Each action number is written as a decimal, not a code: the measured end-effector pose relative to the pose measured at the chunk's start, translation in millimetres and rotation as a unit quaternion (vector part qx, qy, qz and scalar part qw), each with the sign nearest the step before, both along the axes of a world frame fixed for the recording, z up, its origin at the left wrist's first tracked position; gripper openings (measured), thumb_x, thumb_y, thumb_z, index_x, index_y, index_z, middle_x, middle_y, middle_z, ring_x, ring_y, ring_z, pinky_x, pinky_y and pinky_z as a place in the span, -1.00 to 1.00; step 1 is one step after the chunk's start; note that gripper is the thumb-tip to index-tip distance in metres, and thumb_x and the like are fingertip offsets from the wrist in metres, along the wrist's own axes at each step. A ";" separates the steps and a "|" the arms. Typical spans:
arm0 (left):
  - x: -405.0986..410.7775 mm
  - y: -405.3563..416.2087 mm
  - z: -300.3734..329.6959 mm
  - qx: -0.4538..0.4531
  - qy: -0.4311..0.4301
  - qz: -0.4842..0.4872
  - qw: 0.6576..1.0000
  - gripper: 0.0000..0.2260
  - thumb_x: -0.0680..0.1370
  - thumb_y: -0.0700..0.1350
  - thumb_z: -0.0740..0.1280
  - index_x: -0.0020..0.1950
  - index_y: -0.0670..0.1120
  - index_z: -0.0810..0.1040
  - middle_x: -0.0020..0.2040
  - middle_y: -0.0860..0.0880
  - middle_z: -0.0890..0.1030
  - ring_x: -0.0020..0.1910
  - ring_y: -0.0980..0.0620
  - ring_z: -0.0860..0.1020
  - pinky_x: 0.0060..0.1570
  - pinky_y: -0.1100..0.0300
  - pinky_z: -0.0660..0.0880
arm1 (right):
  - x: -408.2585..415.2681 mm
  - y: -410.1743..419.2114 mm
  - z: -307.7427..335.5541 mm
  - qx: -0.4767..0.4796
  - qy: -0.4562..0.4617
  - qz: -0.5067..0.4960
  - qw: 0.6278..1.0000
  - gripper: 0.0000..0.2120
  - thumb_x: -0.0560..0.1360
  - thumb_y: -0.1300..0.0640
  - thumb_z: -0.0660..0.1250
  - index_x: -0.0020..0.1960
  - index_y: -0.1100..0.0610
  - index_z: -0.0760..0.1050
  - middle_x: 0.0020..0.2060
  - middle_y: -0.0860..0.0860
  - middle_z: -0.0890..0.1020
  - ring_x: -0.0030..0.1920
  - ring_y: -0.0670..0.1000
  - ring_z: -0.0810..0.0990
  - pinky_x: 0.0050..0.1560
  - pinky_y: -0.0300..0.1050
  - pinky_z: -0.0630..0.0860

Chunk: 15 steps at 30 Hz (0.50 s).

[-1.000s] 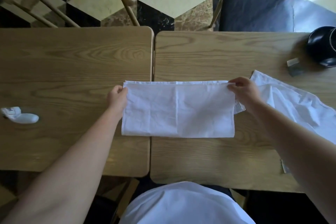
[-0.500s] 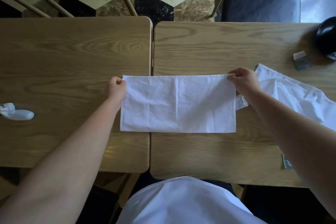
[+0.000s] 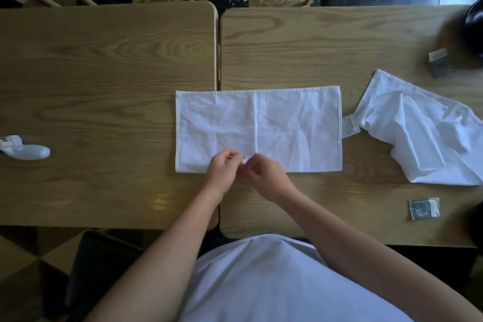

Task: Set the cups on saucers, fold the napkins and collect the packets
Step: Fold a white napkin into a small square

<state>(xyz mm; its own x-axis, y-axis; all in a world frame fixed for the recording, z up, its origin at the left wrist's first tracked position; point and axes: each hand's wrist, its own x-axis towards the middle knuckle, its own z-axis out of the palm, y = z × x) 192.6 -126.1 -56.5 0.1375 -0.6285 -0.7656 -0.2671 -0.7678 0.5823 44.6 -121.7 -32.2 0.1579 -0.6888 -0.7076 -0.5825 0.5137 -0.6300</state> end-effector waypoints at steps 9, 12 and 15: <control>30.5 -7.7 -6.7 0.105 0.083 0.185 0.974 -0.75 0.44 -0.08 0.26 -0.08 -0.25 0.56 -0.25 -0.25 0.72 -0.23 -0.21 0.73 -0.30 0.06 0.66 | -30.2 1.9 -17.0 0.050 0.056 -0.111 0.991 -0.83 0.47 0.20 0.30 -0.03 0.08 0.64 -0.21 -0.05 0.70 -0.19 -0.05 0.63 -0.31 -0.33 0.42; 45.4 -13.6 -8.1 0.133 0.081 0.177 0.972 -0.68 0.49 -0.01 0.24 -0.09 -0.27 0.58 -0.24 -0.27 0.72 -0.22 -0.20 0.73 -0.28 0.03 0.67 | -70.9 10.4 -14.3 0.059 0.074 -0.155 0.983 -0.85 0.47 0.23 0.30 -0.07 0.08 0.63 -0.29 -0.06 0.71 -0.24 -0.04 0.66 -0.32 -0.26 0.51; 68.1 -16.2 -8.6 0.140 0.030 0.194 0.970 -0.64 0.56 0.05 0.21 -0.16 -0.24 0.55 -0.34 -0.21 0.70 -0.35 -0.13 0.72 -0.44 0.12 0.63 | -111.3 20.2 -13.6 0.070 0.077 -0.221 0.970 -0.85 0.51 0.22 0.32 -0.01 0.13 0.65 -0.20 0.02 0.74 -0.18 -0.01 0.73 -0.13 -0.07 0.66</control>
<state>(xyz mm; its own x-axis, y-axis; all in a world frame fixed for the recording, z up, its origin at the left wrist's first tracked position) 260.7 -142.2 -65.1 0.2725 -0.3044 -0.9127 0.1019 -0.9342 0.3419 -66.7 -101.6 -45.8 -0.2450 -0.5604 -0.7912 -0.3680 0.8087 -0.4588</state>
